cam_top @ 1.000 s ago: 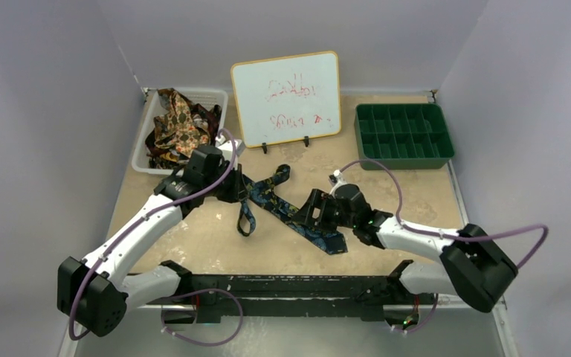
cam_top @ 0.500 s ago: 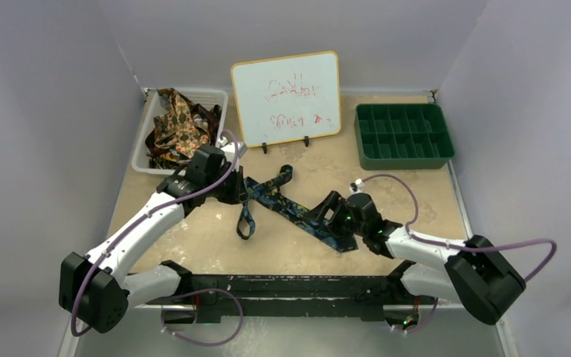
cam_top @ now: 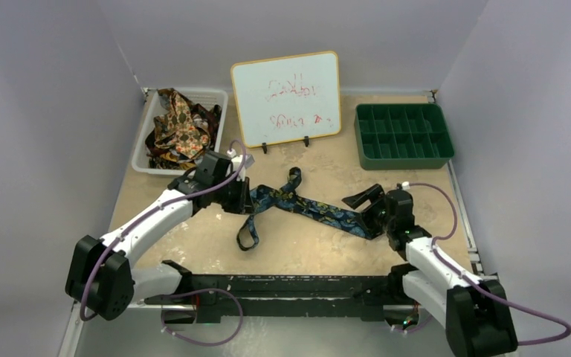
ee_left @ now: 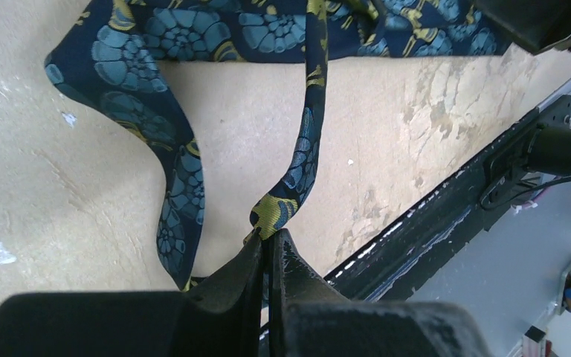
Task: Roll the ties
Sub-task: Flatten out the tie at the center of the board.
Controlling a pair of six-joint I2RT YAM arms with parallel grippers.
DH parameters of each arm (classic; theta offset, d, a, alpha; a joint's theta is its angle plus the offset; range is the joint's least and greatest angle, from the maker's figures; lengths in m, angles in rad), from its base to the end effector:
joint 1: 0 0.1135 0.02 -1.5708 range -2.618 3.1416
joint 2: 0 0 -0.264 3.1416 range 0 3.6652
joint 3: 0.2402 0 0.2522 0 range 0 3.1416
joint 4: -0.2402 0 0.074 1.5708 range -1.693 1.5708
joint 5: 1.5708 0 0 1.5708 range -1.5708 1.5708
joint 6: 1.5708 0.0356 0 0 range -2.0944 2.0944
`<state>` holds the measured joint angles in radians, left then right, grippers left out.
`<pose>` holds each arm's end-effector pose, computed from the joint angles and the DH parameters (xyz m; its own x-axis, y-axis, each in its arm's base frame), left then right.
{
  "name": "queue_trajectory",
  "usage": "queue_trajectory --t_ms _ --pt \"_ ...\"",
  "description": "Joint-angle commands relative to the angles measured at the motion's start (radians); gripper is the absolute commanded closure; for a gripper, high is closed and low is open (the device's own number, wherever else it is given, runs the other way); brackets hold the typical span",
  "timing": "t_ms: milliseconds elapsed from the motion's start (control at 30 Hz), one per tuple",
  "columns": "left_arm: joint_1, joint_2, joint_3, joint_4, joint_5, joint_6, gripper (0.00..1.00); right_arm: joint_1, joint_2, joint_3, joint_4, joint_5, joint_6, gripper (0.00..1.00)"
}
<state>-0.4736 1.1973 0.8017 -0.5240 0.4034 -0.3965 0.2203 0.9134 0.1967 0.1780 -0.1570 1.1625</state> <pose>0.2050 -0.1208 0.2354 -0.8967 0.0604 -0.4385 0.3089 0.7950 -0.5221 0.1710 0.0440 0.1508 -0.5171 0.8132 -0.2672 0.3218 0.4739 0.8197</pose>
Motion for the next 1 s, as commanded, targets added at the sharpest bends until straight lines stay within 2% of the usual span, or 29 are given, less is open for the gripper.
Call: queue_trajectory --t_ms 0,133,367,467,733,867,933,967 --pt "-0.008 0.017 -0.016 0.048 0.04 -0.047 1.0 -0.116 0.071 0.022 -0.035 -0.09 -0.12 0.16" --pt "-0.02 -0.002 -0.026 0.054 0.005 -0.083 1.0 -0.177 0.114 0.035 -0.058 -0.082 -0.174 0.17" --pt "-0.05 0.004 -0.046 0.08 0.026 -0.109 1.0 -0.385 0.072 0.076 -0.146 -0.088 -0.269 0.18" --pt "-0.08 0.021 -0.046 0.092 0.013 -0.122 1.0 -0.468 0.063 0.125 -0.214 -0.092 -0.3 0.18" --pt "-0.194 0.09 -0.057 0.168 0.022 -0.133 0.96 -0.685 0.139 0.203 -0.222 -0.097 -0.394 0.2" --pt "-0.224 0.101 -0.071 0.18 0.018 -0.129 0.87 -0.737 0.138 0.261 -0.209 -0.095 -0.425 0.23" --pt "-0.224 0.063 -0.064 0.165 -0.018 -0.123 0.77 -0.737 0.124 0.286 -0.201 -0.145 -0.455 0.23" --pt "-0.223 0.031 -0.059 0.158 -0.033 -0.123 0.67 -0.737 0.116 0.3 -0.192 -0.199 -0.487 0.23"
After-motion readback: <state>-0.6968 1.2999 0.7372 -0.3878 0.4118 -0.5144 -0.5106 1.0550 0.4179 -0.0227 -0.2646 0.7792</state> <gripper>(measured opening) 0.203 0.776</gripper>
